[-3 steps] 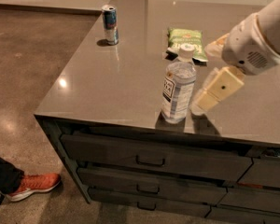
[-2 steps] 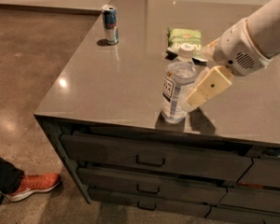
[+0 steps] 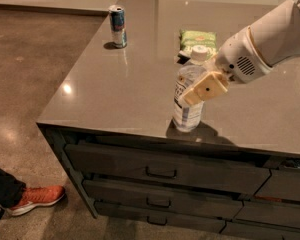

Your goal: Knock blue plastic bottle over

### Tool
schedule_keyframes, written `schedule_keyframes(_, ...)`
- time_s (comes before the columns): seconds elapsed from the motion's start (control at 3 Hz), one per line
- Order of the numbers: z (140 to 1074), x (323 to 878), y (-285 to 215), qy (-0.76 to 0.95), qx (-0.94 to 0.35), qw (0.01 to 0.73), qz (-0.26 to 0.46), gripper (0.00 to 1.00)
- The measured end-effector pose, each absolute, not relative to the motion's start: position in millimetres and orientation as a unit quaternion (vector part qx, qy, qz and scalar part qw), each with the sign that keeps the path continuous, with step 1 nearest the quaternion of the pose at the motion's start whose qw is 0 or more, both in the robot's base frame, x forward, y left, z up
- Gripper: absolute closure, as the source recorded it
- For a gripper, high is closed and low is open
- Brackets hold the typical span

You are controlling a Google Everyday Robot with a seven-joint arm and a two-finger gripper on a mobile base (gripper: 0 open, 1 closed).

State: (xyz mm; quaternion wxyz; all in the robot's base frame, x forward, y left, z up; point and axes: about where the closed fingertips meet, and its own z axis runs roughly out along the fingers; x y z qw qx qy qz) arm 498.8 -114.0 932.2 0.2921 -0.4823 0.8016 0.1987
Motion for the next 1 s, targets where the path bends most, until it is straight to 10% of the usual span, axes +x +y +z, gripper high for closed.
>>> schedule_keyframes(1.0,944.1,531.9,-124.7,0.817,-0.505,0.227,0.162,1.0)
